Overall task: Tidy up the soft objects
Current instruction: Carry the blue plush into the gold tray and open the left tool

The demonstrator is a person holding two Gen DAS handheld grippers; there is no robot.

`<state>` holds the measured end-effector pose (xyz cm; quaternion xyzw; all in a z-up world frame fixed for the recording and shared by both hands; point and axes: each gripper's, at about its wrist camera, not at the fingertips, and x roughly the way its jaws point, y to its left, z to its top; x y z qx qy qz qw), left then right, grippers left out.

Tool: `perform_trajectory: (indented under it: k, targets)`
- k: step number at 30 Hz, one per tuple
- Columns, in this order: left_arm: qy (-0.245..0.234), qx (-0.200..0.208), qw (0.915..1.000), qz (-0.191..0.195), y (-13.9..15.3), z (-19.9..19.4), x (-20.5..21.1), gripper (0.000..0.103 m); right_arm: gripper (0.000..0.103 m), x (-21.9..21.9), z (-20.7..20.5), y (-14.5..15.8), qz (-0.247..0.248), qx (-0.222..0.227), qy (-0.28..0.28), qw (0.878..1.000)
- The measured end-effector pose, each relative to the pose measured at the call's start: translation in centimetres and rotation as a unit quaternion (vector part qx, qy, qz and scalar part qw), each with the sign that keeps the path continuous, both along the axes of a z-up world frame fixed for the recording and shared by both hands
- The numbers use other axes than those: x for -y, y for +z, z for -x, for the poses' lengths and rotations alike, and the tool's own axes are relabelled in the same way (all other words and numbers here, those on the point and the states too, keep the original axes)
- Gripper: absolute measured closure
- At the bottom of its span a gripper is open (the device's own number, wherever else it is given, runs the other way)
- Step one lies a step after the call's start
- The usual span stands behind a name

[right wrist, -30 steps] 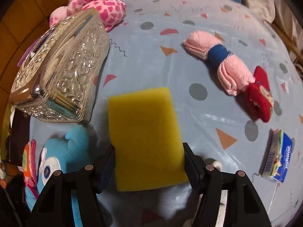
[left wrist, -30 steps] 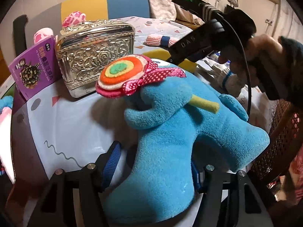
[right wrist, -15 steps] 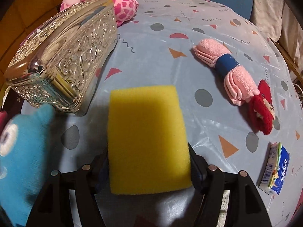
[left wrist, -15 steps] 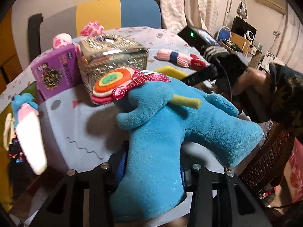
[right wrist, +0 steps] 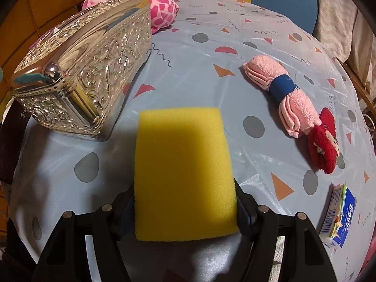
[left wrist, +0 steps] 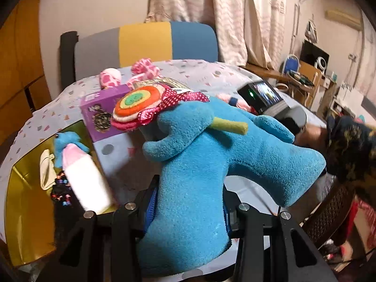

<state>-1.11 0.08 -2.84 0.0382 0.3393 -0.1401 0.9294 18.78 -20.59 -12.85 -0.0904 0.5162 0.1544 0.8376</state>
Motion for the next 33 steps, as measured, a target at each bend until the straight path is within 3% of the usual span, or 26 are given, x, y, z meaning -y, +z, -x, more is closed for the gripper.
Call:
perform_trajectory:
  k: [18, 26, 33]
  targets:
    - [0.077, 0.019, 0.996, 0.041, 3.2, 0.0, -5.9, 0.059, 0.032, -0.1, 0.4, 0.2, 0.006, 0.004, 0.002, 1.0]
    - [0.147, 0.012, 0.988, 0.048, 3.9, -0.1, -12.6, 0.059, 0.033, -0.1, 0.7, 0.4, 0.012, 0.006, 0.007, 1.0]
    - [0.193, -0.022, 0.9803, -0.034, 2.3, -1.9, -19.2, 0.059, 0.033, -0.2, 1.0, 0.5, 0.017, 0.008, 0.009, 1.0]
